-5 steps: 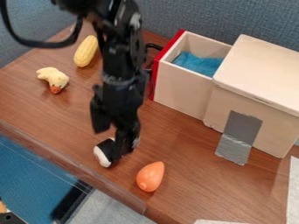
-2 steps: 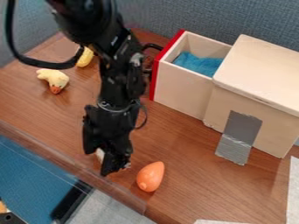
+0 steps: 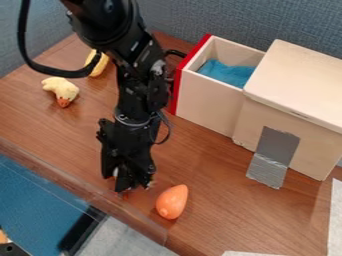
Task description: Took white with black thing and placed in the drawer
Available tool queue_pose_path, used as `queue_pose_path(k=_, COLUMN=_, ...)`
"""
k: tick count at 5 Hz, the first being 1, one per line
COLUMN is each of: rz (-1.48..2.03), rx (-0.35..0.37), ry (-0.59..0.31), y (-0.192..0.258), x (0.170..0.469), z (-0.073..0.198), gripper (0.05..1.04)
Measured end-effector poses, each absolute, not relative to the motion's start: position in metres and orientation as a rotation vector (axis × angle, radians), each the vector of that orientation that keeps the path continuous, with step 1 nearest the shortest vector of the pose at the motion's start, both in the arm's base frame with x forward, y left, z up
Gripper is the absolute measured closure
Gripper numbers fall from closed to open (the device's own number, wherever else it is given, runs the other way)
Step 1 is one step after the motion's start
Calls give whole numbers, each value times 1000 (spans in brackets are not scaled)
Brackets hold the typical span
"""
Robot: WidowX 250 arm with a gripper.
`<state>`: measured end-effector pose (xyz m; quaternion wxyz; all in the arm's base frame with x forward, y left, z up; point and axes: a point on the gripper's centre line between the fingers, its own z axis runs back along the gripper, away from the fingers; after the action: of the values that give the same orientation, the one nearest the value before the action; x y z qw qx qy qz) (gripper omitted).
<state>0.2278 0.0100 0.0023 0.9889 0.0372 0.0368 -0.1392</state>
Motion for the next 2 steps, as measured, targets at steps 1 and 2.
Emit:
queue_pose_path(k=1, rz=-268, rx=67, ry=70, y=12, x=235, z=8, gripper=746)
queue_pose_path(k=2, rz=-243, rx=52, ry=-6, y=8, x=252, z=42, gripper=747)
